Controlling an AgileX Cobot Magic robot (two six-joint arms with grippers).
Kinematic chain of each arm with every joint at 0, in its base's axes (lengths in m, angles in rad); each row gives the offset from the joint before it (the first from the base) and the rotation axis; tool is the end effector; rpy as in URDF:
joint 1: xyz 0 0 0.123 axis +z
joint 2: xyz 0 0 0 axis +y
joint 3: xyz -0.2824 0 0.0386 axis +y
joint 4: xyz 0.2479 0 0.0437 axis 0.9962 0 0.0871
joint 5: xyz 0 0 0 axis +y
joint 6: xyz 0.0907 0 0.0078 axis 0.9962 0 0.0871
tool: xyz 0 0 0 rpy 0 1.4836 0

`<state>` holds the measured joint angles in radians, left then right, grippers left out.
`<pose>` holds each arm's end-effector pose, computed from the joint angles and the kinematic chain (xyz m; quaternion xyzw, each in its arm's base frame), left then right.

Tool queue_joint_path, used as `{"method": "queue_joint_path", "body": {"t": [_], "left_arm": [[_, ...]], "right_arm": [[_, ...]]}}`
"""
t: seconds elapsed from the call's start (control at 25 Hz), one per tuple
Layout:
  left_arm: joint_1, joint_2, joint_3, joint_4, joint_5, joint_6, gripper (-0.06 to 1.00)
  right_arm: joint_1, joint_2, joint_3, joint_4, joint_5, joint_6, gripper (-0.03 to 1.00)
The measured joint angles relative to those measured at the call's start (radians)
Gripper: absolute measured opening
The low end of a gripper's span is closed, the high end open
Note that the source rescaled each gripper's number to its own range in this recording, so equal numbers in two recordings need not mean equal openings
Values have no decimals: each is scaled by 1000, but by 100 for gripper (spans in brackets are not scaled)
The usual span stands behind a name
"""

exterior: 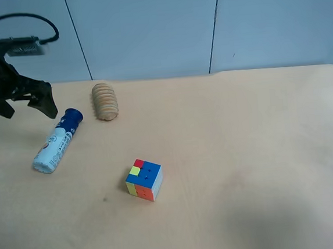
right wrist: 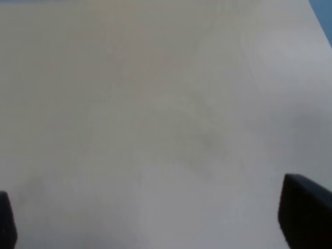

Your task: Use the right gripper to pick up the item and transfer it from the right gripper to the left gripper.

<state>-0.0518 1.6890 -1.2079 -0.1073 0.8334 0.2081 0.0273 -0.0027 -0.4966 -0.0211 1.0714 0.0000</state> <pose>0.3415 -0.0249 0.2375 0.0990 0.9793 -0.0318 0.1737 -0.0053 -0.0018 0.2754 -0.0112 0.8561 -0.0035 0.5167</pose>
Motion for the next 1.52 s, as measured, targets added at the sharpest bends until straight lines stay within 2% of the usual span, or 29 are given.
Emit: {"method": "queue_joint_path", "body": {"t": [0.28, 0.48, 0.6, 0.8, 1.08, 1.52], "left_arm": [[0, -290, 0, 0, 61, 0, 100], [0, -479, 0, 1, 178, -6, 100], [0, -578, 12, 32, 219, -36, 100], [0, -771, 153, 107, 230, -87, 100], [0, -1041, 342, 107, 245, -145, 100], [0, -1308, 397, 123, 322, -170, 100]], "right_arm": [[0, 0, 0, 0, 0, 0, 100], [0, 0, 0, 0, 0, 0, 100], [0, 0, 0, 0, 0, 0, 100], [0, 0, 0, 0, 0, 0, 100], [0, 0, 0, 0, 0, 0, 100], [0, 0, 0, 0, 0, 0, 100]]}}
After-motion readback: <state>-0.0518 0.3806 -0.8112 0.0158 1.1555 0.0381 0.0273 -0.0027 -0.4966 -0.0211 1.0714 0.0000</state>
